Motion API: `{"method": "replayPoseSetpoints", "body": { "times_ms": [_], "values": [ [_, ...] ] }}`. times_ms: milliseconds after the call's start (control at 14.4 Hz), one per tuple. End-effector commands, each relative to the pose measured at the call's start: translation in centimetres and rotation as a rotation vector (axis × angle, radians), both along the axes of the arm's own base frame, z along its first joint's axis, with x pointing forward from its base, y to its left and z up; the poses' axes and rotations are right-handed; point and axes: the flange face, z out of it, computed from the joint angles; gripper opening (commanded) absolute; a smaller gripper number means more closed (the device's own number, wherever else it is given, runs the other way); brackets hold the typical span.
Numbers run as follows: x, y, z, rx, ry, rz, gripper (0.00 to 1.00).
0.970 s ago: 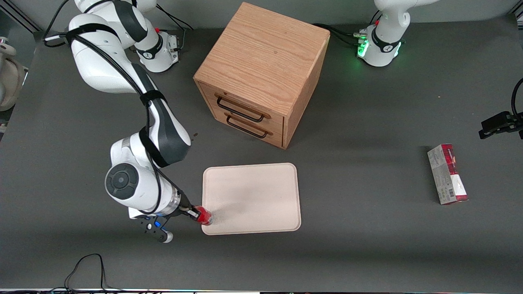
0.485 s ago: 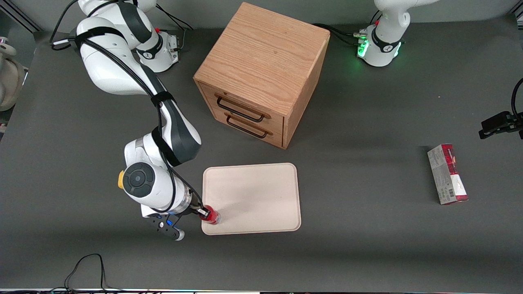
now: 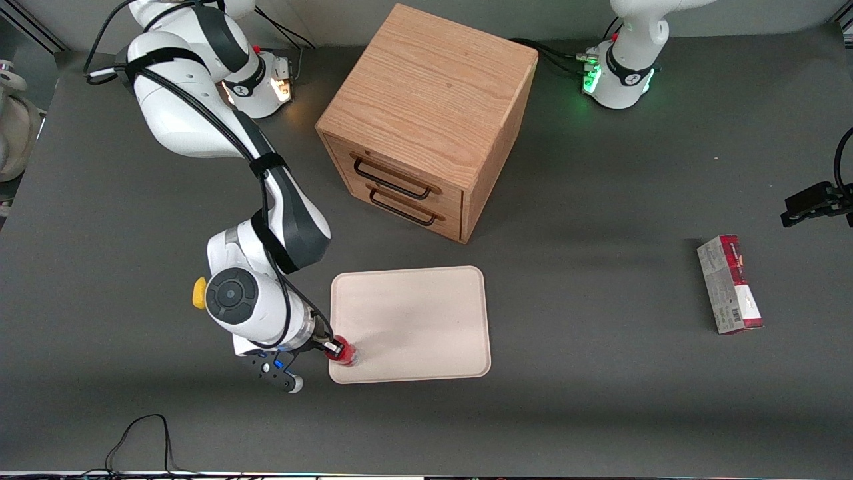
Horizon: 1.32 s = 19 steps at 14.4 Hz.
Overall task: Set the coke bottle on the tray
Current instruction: 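Lower the bottle onto the tray corner and open the right gripper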
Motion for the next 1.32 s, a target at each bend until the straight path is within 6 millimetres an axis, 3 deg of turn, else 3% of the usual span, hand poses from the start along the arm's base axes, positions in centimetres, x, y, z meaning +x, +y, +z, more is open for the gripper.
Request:
{"method": "replayPoseSetpoints", "body": {
  "times_ms": [0, 277, 346, 416, 485, 1247],
  "values": [
    [0.32, 0.59, 0.22, -0.01, -0.024, -0.02, 0.0],
    [0.34, 0.59, 0.23, -0.01, -0.025, -0.021, 0.0],
    [0.34, 0.59, 0.11, -0.01, -0.023, -0.021, 0.16],
    [0.36, 0.52, 0.05, -0.013, -0.024, -0.022, 0.69],
    [0.34, 0.58, 0.05, -0.019, -0.027, -0.018, 0.98],
    [0.35, 0.57, 0.05, -0.029, -0.032, -0.015, 1.0]
  ]
}}
